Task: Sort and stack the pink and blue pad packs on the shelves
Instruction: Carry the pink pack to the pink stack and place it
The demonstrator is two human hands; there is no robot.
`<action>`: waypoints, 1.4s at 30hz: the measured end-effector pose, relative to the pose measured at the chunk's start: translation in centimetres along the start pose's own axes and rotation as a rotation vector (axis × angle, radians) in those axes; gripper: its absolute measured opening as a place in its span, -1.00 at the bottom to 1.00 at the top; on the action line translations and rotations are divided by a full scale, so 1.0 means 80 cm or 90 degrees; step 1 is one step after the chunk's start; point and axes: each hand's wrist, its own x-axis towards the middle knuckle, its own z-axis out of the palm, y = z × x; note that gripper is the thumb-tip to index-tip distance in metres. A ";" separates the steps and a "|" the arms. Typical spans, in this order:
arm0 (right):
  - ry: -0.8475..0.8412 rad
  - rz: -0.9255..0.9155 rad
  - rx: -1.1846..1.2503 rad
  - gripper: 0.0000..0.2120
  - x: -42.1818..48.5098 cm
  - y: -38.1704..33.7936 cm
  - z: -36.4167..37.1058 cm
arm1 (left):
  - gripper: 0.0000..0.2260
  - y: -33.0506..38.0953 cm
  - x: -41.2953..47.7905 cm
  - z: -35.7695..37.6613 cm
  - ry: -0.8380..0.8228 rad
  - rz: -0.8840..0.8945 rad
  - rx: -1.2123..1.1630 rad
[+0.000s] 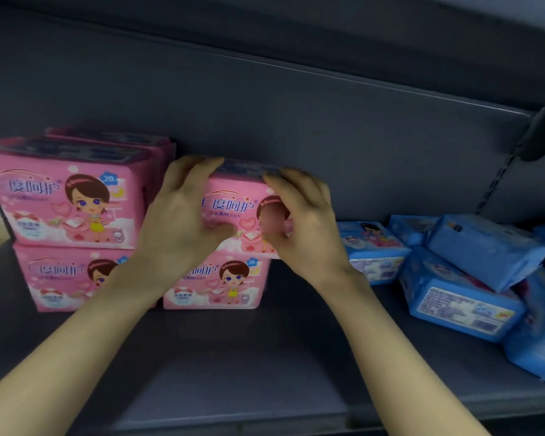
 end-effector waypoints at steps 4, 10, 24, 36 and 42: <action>0.050 0.002 0.016 -0.46 0.010 0.001 0.013 | -0.30 -0.004 0.009 0.003 0.052 -0.002 0.005; 0.078 -0.007 0.012 -0.42 0.042 0.010 0.034 | -0.36 -0.012 0.037 0.009 0.069 -0.013 0.038; 0.070 0.004 0.024 -0.44 0.058 0.027 0.075 | -0.40 -0.028 0.063 0.026 0.020 -0.053 0.126; 0.032 -0.008 0.029 -0.45 0.058 0.030 0.097 | -0.42 -0.045 0.061 0.040 0.004 -0.072 0.183; 0.013 0.009 0.030 -0.46 0.060 0.027 0.100 | -0.40 -0.047 0.061 0.045 0.016 -0.042 0.218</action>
